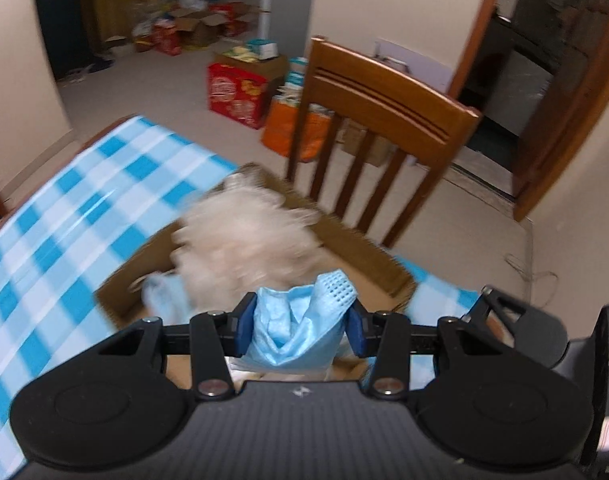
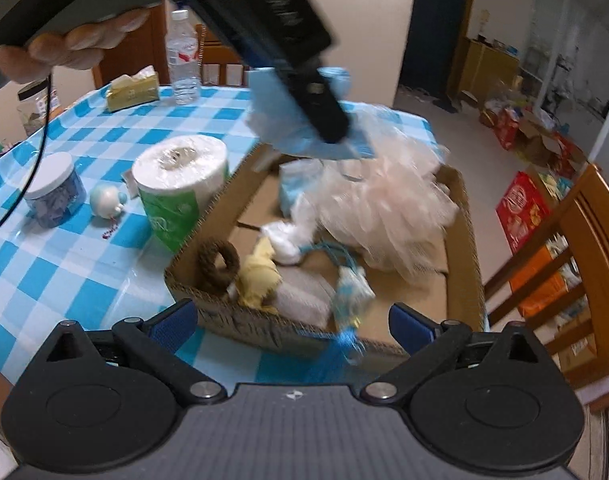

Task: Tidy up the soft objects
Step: 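Open the right gripper to drop the cloth while the left releases the mask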

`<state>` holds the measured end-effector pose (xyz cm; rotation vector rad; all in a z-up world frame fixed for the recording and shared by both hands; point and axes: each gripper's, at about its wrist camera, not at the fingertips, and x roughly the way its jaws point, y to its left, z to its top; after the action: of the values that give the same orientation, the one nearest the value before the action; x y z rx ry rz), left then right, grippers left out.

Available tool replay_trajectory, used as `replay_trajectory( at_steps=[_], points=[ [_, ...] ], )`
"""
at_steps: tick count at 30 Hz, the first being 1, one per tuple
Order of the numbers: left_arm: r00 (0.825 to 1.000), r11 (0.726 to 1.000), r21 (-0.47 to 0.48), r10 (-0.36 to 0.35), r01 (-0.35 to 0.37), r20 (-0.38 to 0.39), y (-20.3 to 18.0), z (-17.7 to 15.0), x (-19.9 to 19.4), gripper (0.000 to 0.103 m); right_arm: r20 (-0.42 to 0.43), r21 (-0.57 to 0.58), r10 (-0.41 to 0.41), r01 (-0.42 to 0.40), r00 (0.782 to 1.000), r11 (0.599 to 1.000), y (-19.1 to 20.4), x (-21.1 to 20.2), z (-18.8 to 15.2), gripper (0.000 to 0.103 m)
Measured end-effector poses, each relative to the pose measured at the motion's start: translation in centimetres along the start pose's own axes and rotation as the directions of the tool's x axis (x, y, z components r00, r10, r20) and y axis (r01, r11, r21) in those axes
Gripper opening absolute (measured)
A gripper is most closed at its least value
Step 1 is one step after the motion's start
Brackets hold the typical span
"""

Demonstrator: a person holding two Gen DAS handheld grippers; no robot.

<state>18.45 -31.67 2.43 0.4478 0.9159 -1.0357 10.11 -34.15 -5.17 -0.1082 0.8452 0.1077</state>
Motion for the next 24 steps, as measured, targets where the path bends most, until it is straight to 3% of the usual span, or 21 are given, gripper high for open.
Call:
replay_trajectory(
  at_steps=[5, 7, 9, 11, 16, 24],
  points=[
    [0.998, 0.998, 0.028, -0.059, 0.059, 0.0, -2.5, 1.9, 2.6, 0.045, -0.013, 0.051, -0.023, 0.024, 1.0, 0.998, -1.1, -0.2, -1.2, 0.103],
    [0.998, 0.997, 0.041, -0.07, 0.069, 0.003, -3.3, 2.4, 3.4, 0.055, -0.017, 0.065, -0.031, 0.032, 0.999, 0.997, -1.4, -0.4, -1.5, 0.103],
    [0.998, 0.998, 0.039, -0.048, 0.046, 0.028, -3.9, 2.6, 4.2, 0.085, -0.017, 0.076, -0.04, 0.041, 0.999, 0.996, -1.6, -0.6, -1.8, 0.103],
    [0.998, 0.999, 0.035, -0.032, 0.03, 0.053, -4.1, 2.8, 4.7, 0.093, -0.018, 0.087, -0.049, 0.05, 0.999, 0.995, -1.8, -0.7, -2.1, 0.103],
    [0.998, 0.998, 0.017, -0.058, 0.057, 0.033, -3.7, 2.3, 5.1, 0.094, -0.023, 0.116, -0.066, 0.068, 0.998, 0.991, -2.3, -1.1, -2.6, 0.103],
    [0.998, 1.0, -0.013, 0.0, 0.001, 0.07, -2.7, 0.8, 3.9, 0.095, -0.025, 0.117, -0.075, 0.077, 0.997, 0.99, -2.2, -1.0, -2.4, 0.103]
  ],
)
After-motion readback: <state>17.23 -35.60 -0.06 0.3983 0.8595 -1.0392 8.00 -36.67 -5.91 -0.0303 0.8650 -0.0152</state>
